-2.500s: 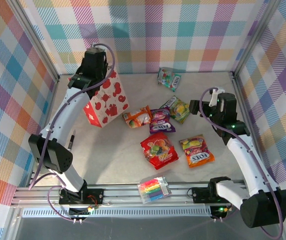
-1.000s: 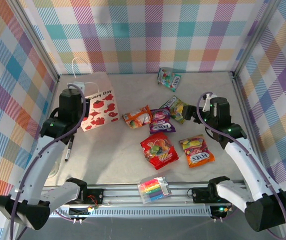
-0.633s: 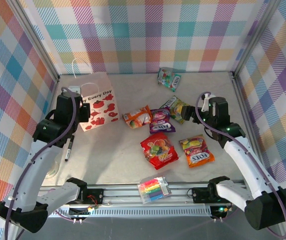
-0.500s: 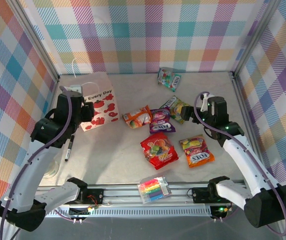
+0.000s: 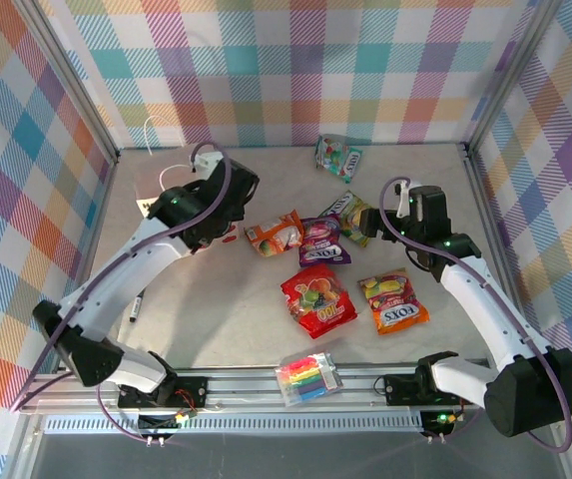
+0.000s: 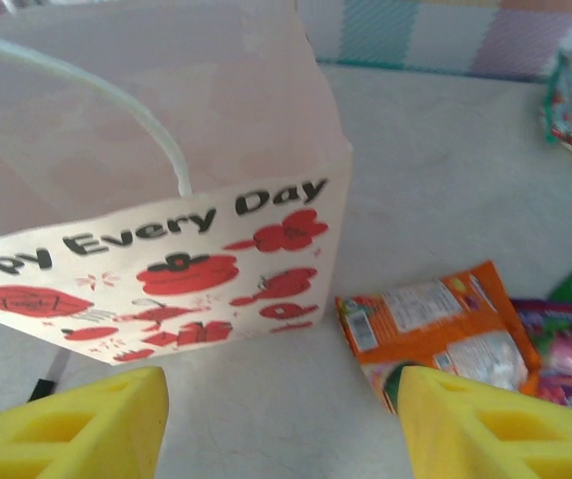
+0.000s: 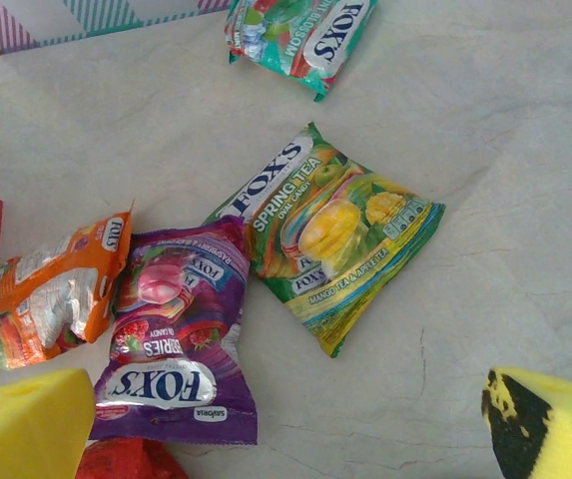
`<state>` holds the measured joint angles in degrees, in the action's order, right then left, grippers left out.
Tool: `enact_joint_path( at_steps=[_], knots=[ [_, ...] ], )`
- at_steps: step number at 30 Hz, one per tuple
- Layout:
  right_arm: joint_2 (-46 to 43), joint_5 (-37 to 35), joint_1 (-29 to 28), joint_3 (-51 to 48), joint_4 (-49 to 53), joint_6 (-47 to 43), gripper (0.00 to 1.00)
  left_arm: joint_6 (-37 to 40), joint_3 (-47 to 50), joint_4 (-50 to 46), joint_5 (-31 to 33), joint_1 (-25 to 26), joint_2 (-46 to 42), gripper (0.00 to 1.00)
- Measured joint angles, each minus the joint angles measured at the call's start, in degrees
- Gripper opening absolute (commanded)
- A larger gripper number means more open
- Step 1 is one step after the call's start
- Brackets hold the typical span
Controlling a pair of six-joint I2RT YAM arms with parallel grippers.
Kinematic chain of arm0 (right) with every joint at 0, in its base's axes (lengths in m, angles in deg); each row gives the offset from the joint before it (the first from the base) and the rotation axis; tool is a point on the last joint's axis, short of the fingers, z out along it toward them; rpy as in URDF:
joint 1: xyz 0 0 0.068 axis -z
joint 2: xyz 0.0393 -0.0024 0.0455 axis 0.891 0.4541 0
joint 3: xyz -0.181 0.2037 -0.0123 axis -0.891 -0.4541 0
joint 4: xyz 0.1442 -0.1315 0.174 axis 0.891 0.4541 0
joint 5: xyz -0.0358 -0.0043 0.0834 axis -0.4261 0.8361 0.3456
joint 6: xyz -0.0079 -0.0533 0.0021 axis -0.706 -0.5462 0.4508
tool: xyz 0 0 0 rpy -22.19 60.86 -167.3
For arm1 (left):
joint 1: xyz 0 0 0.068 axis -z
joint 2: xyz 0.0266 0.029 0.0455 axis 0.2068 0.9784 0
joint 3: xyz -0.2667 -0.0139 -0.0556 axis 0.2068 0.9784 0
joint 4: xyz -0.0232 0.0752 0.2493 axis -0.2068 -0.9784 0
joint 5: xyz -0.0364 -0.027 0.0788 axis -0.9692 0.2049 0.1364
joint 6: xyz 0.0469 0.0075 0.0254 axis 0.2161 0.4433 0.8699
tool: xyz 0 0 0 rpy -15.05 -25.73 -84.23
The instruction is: Place the snacks into the paper bag
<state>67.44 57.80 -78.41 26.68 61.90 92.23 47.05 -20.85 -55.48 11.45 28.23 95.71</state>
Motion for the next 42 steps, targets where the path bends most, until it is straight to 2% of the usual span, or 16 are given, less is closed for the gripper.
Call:
enact_joint_path(
  at_steps=[5, 13, 20, 27, 29, 32, 42],
  knots=[
    [-0.7, -1.1, 0.0, 0.0, 0.0, -1.8, 0.99, -2.1, -4.9, -1.9, 6.2, -0.7, 4.3, 0.61],
    [-2.0, -1.9, 0.0, 0.0, 0.0, -3.1, 0.99, -1.7, -7.1, -1.3, 6.6, -7.3, 6.2, 0.57],
    [-2.0, -2.0, 0.0, 0.0, 0.0, -3.3, 0.99, 1.6, -7.2, 3.7, 5.1, -10.2, 10.2, 0.47],
    [-2.0, -2.1, 0.0, 0.0, 0.1, -3.4, 0.99, 3.4, -8.1, 6.5, 4.2, -11.2, 13.9, 0.16],
    [-2.0, -2.1, 0.0, 0.0, 0.2, -3.4, 0.99, 3.8, -7.3, 7.4, 3.9, -11.5, 13.6, 0.07],
    [-2.0, -2.1, 0.0, 0.0, 0.2, -3.4, 0.99, 5.2, -4.6, 8.5, 2.9, -11.9, 11.6, 0.01],
    [-2.9, -2.0, 0.0, 0.0, 0.4, -2.2, 0.99, 12.5, 1.9, 8.9, -5.4, -13.9, 1.1, 0.01]
  ],
)
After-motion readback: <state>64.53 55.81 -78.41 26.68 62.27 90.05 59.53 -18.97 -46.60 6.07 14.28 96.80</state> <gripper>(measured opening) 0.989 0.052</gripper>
